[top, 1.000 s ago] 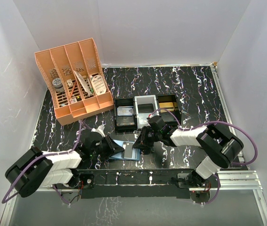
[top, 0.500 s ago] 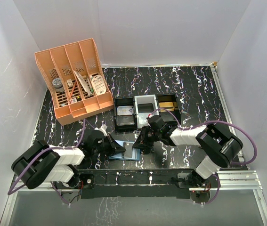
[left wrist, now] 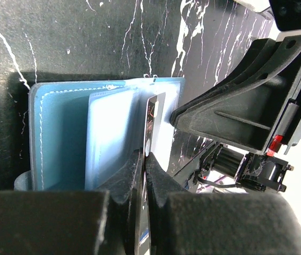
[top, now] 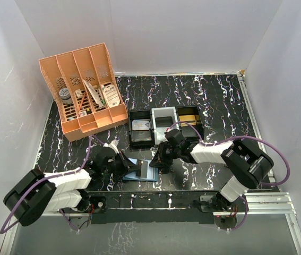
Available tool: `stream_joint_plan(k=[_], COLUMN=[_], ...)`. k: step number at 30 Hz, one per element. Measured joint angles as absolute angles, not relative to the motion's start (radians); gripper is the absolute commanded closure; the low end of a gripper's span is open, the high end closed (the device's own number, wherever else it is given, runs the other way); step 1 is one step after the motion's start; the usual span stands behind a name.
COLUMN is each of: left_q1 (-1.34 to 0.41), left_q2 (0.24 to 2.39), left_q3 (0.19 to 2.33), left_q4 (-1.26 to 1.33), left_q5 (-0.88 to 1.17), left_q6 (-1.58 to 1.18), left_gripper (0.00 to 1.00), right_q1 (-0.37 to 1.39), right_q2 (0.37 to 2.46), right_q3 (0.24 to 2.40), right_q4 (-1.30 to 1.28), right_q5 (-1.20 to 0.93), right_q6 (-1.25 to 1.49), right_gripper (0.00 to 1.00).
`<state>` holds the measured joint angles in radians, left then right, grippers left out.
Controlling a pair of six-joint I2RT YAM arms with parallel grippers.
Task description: Take the credit cards out of the card holder
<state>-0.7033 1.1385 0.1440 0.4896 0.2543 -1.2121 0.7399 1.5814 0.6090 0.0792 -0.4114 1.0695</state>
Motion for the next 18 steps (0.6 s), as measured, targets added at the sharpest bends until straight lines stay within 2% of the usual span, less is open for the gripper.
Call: stream_joint_plan(k=[4, 9, 18], left_q1=[-0.702, -0.702, -0.702], left_q2=[1.141, 1.162, 1.166], left_q3=[0.144, 0.144, 0.144], left_q4=[0.489, 0.5, 0.496], left_q5=[0.253, 0.256, 0.258], left_q6=[-1.211, -1.212, -1.209], left_gripper=[1.0, 0.94, 0.88], right_q1=[0.74, 0.74, 0.761], right_q2=[1.579, 1.553, 1.547], right_q3=[0.62, 0.638, 0.691], right_q4=[0.055, -0.012, -0.038], right_q5=[-0.41, -0.398, -0.42], right_q6=[1.063, 1.037, 1.026], right_gripper=[0.87, 0.83, 0.83])
